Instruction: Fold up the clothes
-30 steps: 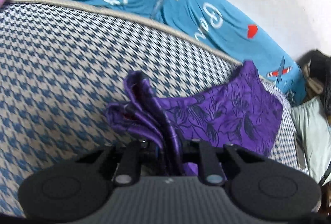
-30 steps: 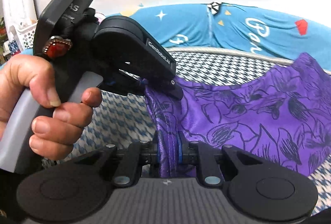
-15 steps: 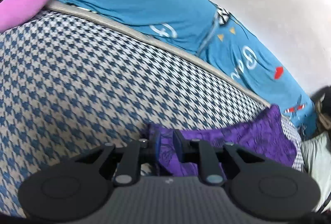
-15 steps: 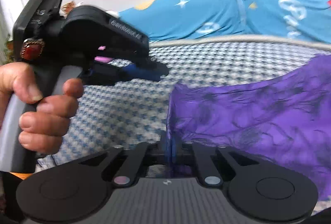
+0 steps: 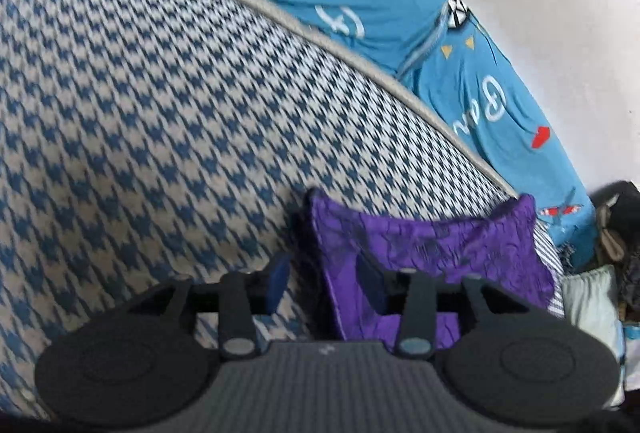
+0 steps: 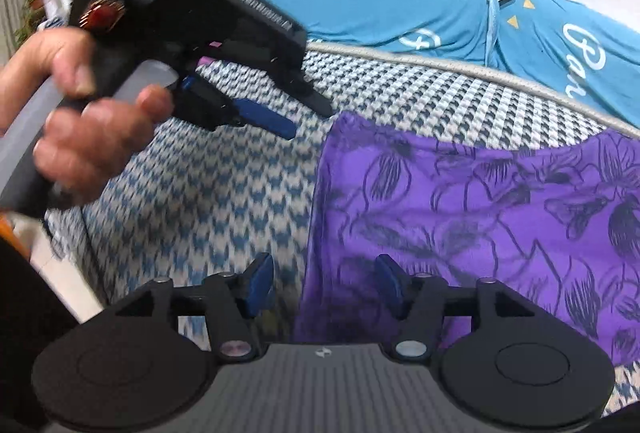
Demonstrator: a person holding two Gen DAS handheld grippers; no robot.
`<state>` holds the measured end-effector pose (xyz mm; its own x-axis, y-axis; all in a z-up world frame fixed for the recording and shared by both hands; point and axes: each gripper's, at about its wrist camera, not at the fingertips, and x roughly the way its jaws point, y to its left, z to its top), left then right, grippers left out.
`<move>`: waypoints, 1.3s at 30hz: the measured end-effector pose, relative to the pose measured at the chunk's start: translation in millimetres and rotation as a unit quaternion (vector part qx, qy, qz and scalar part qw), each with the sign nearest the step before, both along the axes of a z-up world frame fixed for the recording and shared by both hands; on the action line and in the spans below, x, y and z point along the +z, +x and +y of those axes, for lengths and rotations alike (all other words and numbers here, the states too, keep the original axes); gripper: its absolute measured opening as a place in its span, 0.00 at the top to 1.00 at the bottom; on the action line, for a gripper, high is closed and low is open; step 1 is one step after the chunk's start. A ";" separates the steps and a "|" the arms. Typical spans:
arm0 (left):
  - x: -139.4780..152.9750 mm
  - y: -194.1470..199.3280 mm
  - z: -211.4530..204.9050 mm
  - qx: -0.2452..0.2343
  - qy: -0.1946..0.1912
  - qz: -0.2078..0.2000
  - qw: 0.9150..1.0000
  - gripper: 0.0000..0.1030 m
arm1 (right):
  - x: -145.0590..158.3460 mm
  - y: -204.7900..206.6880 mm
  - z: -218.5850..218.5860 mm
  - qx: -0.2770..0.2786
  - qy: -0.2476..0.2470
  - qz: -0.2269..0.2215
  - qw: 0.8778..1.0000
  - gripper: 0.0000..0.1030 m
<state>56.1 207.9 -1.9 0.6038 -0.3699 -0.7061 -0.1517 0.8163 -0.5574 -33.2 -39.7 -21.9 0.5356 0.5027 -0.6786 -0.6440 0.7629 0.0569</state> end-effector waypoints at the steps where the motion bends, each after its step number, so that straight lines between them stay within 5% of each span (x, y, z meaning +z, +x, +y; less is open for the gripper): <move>1: -1.4 -0.4 -1.9 -0.003 -0.002 0.002 1.000 0.61 | -2.9 -2.1 -3.2 0.011 -0.003 0.001 1.000 0.45; 5: -6.8 -1.7 -9.6 -0.014 -0.012 0.010 1.000 0.58 | -15.5 -7.7 -14.4 0.013 -0.050 -0.003 0.999 0.44; 15: -18.4 0.3 -26.7 -0.028 -0.014 0.027 0.999 0.54 | -11.8 -14.1 -39.2 -0.033 -0.069 -0.004 0.997 0.42; 25: -28.5 10.0 -31.8 -0.004 -0.025 0.041 0.999 0.49 | 6.8 -12.3 -55.5 -0.029 0.035 0.016 0.999 0.40; 33: -39.5 20.7 -40.2 0.006 -0.030 0.052 0.998 0.38 | 17.3 1.8 -65.1 -0.036 0.020 -0.009 0.999 0.39; 39: -42.8 25.9 -48.8 0.003 -0.028 0.041 0.999 0.23 | 19.8 18.8 -80.9 -0.035 0.028 0.015 0.999 0.39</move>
